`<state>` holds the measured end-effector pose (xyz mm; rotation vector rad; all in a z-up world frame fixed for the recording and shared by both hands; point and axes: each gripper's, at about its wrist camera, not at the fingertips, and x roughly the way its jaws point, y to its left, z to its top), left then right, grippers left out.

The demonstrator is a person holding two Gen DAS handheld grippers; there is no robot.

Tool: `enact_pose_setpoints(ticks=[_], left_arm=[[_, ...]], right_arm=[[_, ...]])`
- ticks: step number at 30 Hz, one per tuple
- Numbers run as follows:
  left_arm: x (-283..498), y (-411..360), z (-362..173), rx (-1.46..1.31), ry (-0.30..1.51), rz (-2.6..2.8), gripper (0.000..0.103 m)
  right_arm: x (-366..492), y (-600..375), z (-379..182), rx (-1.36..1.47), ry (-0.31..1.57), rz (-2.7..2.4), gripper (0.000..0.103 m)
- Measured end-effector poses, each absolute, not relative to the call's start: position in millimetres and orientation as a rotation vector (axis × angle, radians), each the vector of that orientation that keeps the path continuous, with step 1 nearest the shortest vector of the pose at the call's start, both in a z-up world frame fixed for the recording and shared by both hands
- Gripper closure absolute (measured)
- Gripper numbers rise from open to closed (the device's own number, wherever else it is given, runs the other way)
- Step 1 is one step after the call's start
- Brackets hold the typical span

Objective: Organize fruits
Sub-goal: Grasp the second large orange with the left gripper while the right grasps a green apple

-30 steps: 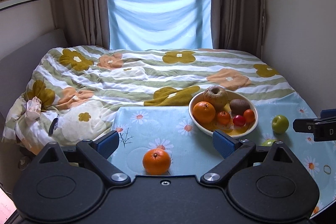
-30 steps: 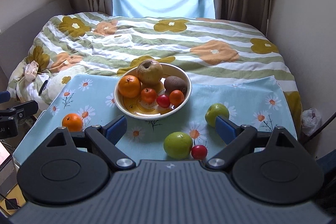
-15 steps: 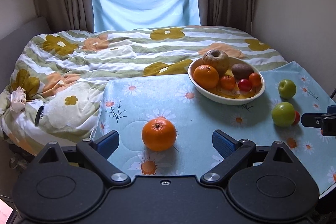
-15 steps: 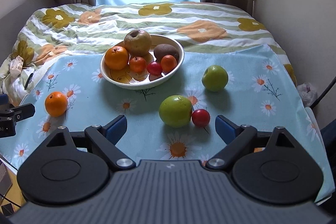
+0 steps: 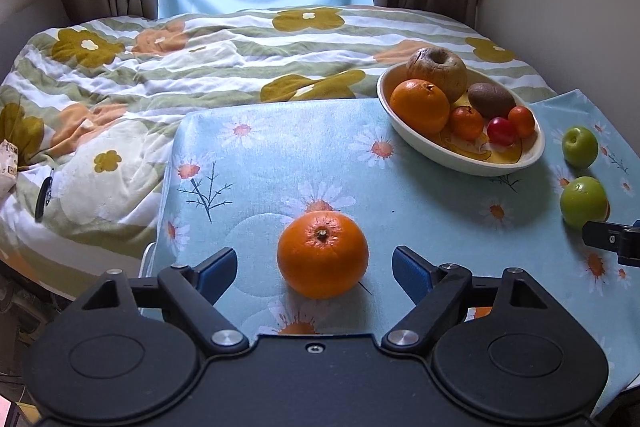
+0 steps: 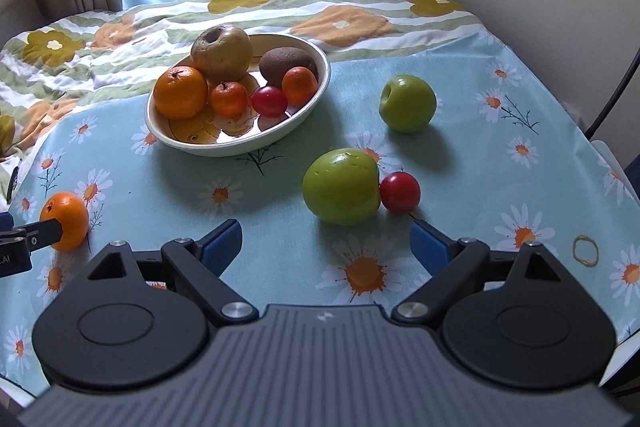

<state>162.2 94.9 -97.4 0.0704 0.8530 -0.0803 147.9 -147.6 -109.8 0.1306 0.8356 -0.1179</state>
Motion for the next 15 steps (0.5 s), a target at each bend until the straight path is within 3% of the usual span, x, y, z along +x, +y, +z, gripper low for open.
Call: enact_pose_setpoints(ticks=[15], left_arm=[[189.3, 94.8, -119.8, 0.078, 0.93, -0.136, 0.039]], right_arm=[[170.1, -139.0, -121.1, 0.107, 0.851, -0.187, 0.0]])
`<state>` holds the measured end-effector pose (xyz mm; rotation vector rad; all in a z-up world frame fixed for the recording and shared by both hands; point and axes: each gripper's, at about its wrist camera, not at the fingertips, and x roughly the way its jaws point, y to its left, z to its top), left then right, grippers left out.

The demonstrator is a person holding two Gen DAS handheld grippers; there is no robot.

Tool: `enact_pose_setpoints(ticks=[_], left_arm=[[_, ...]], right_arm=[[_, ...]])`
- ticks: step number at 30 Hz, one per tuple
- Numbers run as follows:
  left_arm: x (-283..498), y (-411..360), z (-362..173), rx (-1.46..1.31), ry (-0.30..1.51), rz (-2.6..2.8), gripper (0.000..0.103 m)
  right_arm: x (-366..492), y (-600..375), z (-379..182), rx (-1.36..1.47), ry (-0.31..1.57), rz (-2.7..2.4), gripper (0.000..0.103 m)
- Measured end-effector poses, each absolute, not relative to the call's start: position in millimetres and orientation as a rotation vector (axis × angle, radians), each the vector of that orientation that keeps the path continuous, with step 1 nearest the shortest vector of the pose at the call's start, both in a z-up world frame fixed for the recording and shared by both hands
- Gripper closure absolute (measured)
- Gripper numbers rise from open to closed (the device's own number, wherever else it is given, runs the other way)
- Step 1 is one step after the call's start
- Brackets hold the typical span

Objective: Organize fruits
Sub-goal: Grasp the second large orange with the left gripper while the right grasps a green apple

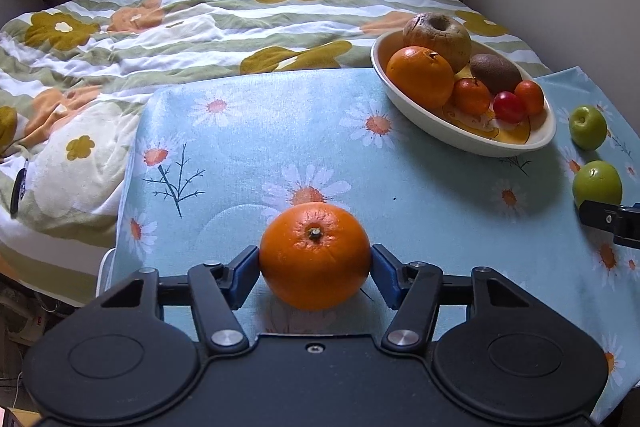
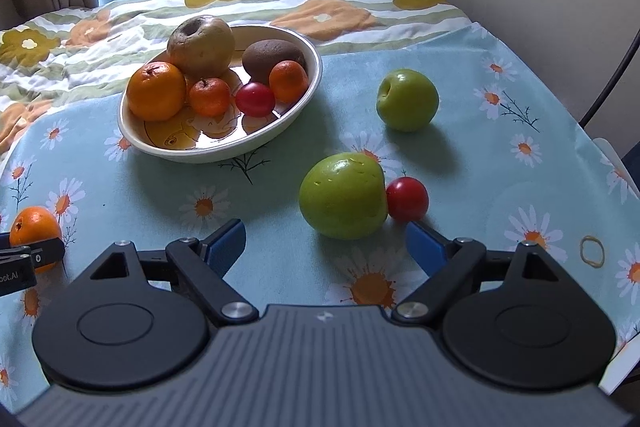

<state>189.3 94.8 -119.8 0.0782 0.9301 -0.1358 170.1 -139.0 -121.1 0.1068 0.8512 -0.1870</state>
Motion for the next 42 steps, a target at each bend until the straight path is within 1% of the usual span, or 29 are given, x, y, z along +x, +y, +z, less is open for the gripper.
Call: enact_pose_setpoints(ticks=[3, 10, 15, 19, 26, 29, 31, 34, 42], left_arm=[[188.3, 93.7, -119.9, 0.088, 0.928, -0.139, 0.039], [189.2, 94.5, -120.0, 0.098, 0.926, -0.153, 0.039], [188.5, 92.7, -120.3, 0.115, 0.923, -0.157, 0.039], [188.2, 92.2, -120.4, 0.119, 0.92, -0.156, 0.039], [188.7, 91.6, -120.5, 0.124, 0.916, -0.158, 0.04], [188.9, 91.4, -120.6, 0.125, 0.916, -0.157, 0.04], [188.7, 91.5, -120.5, 0.125, 0.917, -0.157, 0.04], [188.9, 91.7, -119.8, 0.12, 0.919, -0.159, 0.04], [181.6, 86.9, -109.8, 0.117, 0.896, -0.168, 0.04]], right_arm=[[173.2, -138.5, -121.7, 0.094, 0.848, -0.193, 0.001], [182.4, -135.9, -126.2, 0.061, 0.84, -0.217, 0.01], [188.7, -130.6, -127.4, -0.01, 0.809, -0.243, 0.013], [194.2, -126.1, -129.0, -0.062, 0.8, -0.239, 0.019], [199.5, -124.3, -137.6, -0.118, 0.799, -0.251, 0.023], [199.5, -121.3, -140.7, -0.162, 0.788, -0.25, 0.027], [198.8, -119.2, -142.4, -0.189, 0.782, -0.24, 0.032], [197.2, -118.3, -143.0, -0.2, 0.775, -0.234, 0.033], [191.3, -123.9, -133.0, -0.117, 0.788, -0.199, 0.033]])
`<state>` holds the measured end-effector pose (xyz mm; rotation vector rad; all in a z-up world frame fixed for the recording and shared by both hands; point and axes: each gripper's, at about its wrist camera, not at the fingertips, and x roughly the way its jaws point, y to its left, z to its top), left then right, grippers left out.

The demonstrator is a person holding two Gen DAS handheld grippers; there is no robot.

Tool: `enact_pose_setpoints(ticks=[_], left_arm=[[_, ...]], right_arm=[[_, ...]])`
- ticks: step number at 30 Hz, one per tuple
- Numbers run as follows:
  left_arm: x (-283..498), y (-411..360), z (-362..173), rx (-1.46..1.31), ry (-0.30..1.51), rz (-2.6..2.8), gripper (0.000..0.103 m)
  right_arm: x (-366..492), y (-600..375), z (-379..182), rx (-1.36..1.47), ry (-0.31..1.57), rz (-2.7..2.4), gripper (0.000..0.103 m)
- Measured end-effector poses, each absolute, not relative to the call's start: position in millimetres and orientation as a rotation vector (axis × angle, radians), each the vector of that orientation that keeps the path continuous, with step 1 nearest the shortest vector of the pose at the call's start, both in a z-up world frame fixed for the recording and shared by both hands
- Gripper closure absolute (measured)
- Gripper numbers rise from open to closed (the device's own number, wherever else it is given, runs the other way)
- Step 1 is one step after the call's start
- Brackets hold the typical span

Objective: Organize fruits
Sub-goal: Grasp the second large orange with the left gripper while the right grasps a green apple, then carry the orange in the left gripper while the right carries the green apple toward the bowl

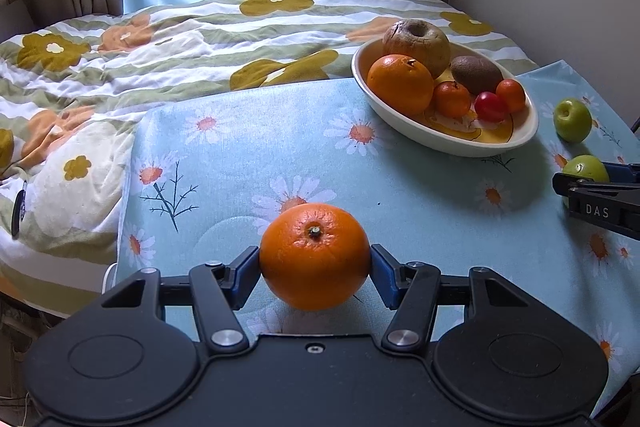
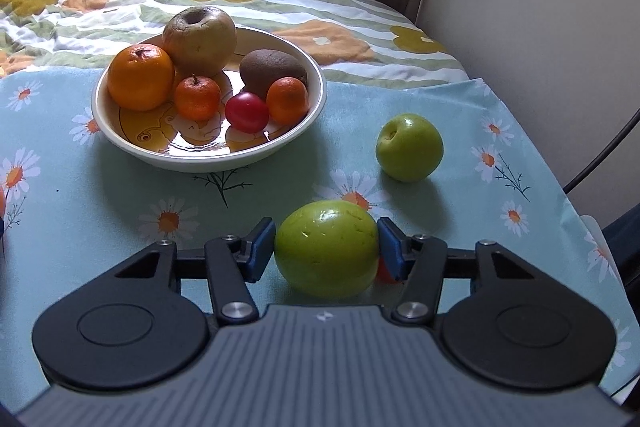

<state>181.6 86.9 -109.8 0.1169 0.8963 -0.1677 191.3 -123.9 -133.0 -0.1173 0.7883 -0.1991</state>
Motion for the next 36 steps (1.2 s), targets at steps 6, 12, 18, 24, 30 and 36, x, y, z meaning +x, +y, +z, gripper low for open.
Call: enact_pose_setpoints(ticks=[6, 12, 18, 24, 30, 36], left_arm=[[173.0, 84.6, -93.2, 0.106, 0.864, -0.17, 0.04], [163.2, 80.1, -69.1, 0.097, 0.823, -0.187, 0.04], [159.6, 65.4, -42.9, 0.101, 0.762, -0.209, 0.04], [163.1, 43.1, -22.3, 0.101, 0.731, -0.222, 0.04], [176.9, 12.5, -18.0, 0.104, 0.727, -0.203, 0.04], [199.2, -16.1, -26.9, 0.112, 0.746, -0.169, 0.04]], right_arm=[[183.4, -119.3, -111.6, -0.104, 0.761, -0.156, 0.033], [178.8, -121.7, -80.2, -0.044, 0.747, -0.108, 0.033], [179.0, -126.5, -47.0, 0.011, 0.727, -0.053, 0.033], [188.1, -138.0, -24.0, 0.039, 0.713, 0.012, 0.033], [202.1, -156.4, -13.2, 0.02, 0.705, 0.086, 0.033], [224.3, -176.6, -15.1, 0.01, 0.713, 0.146, 0.033]])
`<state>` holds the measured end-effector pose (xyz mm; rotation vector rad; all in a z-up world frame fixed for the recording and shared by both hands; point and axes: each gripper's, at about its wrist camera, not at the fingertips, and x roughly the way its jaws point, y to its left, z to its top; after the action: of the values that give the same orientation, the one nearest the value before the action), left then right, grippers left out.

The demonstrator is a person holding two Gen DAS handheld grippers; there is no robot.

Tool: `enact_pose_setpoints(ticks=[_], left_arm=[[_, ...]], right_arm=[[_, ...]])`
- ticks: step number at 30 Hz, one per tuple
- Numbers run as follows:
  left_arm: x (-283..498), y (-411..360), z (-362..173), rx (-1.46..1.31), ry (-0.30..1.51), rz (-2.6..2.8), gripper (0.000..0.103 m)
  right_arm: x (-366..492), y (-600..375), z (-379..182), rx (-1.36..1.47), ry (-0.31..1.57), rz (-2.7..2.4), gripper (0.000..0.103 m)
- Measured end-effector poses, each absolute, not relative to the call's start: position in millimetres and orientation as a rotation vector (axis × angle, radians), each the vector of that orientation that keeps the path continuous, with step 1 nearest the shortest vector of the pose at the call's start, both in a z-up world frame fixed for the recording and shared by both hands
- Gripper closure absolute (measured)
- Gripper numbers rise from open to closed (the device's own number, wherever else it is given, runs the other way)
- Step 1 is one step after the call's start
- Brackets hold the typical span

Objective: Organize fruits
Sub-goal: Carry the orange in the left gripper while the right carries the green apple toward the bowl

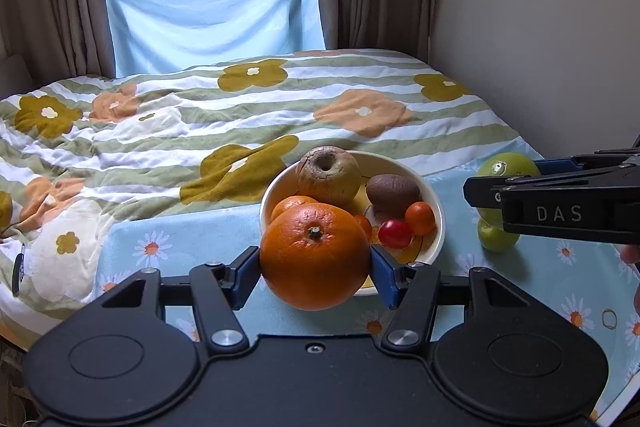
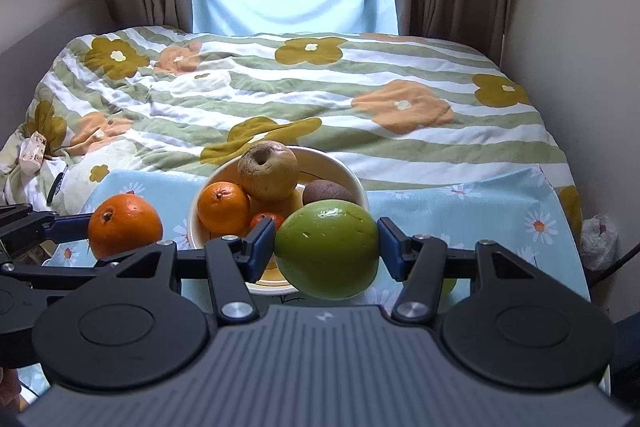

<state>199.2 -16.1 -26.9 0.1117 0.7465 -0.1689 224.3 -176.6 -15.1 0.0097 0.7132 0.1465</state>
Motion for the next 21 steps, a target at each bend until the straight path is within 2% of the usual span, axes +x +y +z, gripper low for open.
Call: enact_pose_setpoints(ticks=[21], left_arm=[[258.7, -64.4, -93.9, 0.157, 0.844, -0.047, 0.04]], right_arm=[[278.2, -212.5, -49.5, -0.011, 0.777, 0.261, 0.033]])
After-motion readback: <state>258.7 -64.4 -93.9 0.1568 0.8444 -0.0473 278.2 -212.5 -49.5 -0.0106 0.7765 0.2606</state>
